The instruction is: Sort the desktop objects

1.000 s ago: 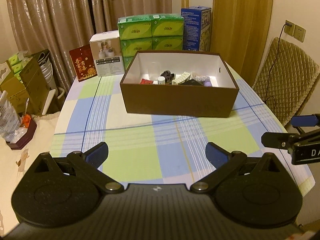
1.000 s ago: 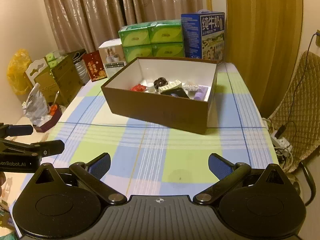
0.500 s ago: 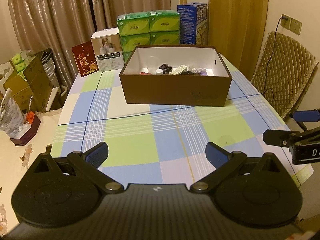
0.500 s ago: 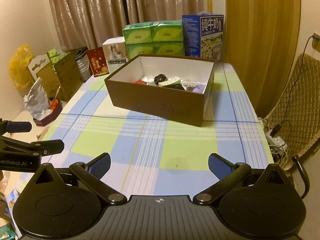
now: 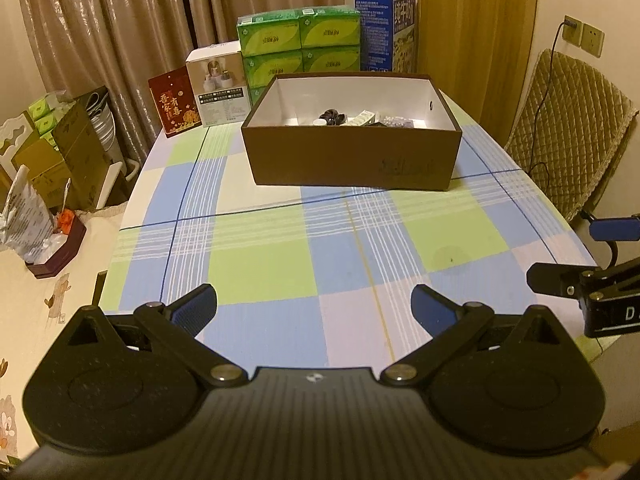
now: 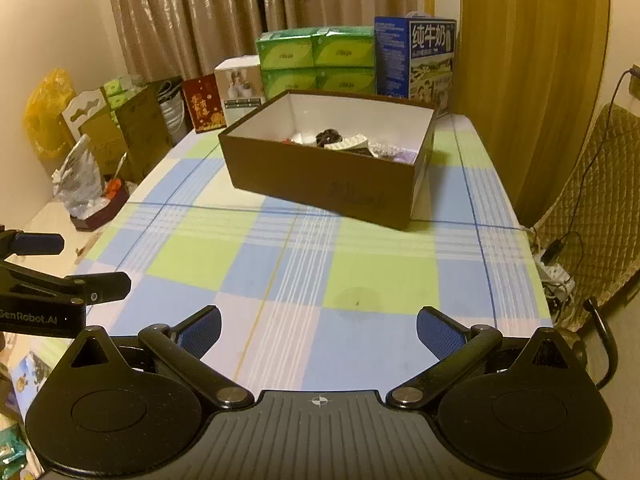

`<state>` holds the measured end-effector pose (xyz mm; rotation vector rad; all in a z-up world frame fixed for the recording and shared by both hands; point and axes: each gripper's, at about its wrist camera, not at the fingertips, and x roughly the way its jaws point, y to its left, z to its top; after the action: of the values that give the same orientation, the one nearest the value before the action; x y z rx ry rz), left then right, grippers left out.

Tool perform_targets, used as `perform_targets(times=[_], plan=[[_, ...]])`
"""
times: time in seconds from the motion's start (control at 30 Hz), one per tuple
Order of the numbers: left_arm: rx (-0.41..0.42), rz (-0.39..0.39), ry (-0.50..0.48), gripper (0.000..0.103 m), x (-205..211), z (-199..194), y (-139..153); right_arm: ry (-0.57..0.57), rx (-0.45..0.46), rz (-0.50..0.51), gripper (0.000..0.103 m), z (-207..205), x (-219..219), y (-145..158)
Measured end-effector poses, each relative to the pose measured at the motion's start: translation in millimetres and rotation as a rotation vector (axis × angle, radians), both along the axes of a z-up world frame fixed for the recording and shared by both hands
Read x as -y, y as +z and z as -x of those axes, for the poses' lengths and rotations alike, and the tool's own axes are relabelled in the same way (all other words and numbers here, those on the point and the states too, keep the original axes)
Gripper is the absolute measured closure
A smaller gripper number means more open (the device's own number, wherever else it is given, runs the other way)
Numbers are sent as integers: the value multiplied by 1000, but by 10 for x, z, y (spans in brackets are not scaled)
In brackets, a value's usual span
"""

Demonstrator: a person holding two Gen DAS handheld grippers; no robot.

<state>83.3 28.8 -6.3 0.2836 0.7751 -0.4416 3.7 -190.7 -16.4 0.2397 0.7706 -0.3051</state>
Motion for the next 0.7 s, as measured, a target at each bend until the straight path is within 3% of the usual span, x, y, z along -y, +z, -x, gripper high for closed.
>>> perform_targets(times=[0.7], plan=[[-44,-23,-1,1,0,99,-120,12,-55,-27,2,93,-59,-152]])
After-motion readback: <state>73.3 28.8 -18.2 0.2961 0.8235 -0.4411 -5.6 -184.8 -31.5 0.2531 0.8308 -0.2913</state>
